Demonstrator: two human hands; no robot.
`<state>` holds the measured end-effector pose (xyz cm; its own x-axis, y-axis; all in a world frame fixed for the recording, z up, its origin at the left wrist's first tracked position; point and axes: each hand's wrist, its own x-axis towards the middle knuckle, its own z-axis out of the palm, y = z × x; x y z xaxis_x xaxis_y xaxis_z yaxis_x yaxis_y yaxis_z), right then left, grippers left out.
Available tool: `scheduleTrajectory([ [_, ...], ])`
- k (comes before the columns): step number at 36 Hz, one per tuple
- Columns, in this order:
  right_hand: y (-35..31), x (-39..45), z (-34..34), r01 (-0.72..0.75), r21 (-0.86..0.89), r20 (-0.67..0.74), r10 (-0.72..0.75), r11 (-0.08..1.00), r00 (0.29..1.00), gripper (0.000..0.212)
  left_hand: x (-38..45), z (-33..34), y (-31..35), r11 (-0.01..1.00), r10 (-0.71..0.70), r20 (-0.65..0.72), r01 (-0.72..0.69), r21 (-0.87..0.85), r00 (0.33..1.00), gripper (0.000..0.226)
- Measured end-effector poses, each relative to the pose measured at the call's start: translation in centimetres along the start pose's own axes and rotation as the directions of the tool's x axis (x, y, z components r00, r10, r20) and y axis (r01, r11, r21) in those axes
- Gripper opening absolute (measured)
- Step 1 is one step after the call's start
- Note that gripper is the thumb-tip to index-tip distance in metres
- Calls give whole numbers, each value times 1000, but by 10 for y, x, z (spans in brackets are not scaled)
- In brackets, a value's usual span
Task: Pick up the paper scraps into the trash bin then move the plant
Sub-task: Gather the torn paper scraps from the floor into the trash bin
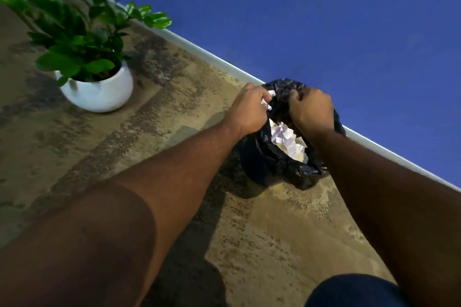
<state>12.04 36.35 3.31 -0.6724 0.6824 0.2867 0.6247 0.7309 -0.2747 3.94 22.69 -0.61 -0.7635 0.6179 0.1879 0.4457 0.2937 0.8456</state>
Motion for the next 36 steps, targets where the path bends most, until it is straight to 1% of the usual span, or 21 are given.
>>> scheduleTrajectory([
  [3, 15, -5, -3, -46, -49, 28, 47, 998, 998, 43, -5, 10, 6, 999, 40, 118, -40, -1, 992, 29],
  [6, 17, -7, -6, -122, -113, 83, 132, 986, 988, 41, -9, 20, 13, 996, 81, 245, -84, 4, 966, 42],
  [8, 16, -9, -7, -140, -137, 117, 157, 981, 981, 40, -11, 26, 19, 994, 98, 298, -105, 7, 949, 44],
  [10, 15, -11, -8, -148, -148, 141, 169, 978, 975, 39, -12, 31, 24, 991, 111, 348, -128, 26, 931, 38],
  [13, 16, -12, -8, -129, -185, 231, 171, 974, 958, 28, -13, 34, 28, 987, 111, 409, -147, 58, 906, 25],
  [15, 15, -14, -7, -168, -184, 288, 216, 969, 933, 35, -13, 34, 26, 986, 107, 425, -152, 75, 899, 22],
  [18, 12, -16, -2, -186, -202, 310, 243, 962, 919, 46, -12, 28, 20, 986, 108, 388, -147, 74, 916, 32],
  [21, 2, -15, 3, -180, -166, 272, 221, 970, 937, 44, -12, 13, 11, 993, 83, 288, -103, 55, 954, 36],
  [23, -10, -15, 6, -138, -133, 225, 166, 981, 960, 39, -11, -1, 2, 998, 52, 207, -59, 28, 977, 32],
  [27, -38, -15, 18, 32, -80, 110, -23, 996, 994, 36, -10, -32, -19, 1000, -21, 47, 21, 4, 999, 27],
  [31, -77, -15, 35, 226, -28, -6, -226, 974, 974, 33, -12, -64, -47, 986, -153, -108, 160, 56, 982, 27],
  [33, -101, -17, 47, 277, 7, -5, -277, 961, 961, 33, -16, -80, -63, 962, -249, -141, 261, 80, 958, 30],
  [36, -136, -23, 71, 334, 41, 66, -336, 942, 940, 35, -25, -106, -92, 911, -390, -150, 404, 81, 909, 34],
])
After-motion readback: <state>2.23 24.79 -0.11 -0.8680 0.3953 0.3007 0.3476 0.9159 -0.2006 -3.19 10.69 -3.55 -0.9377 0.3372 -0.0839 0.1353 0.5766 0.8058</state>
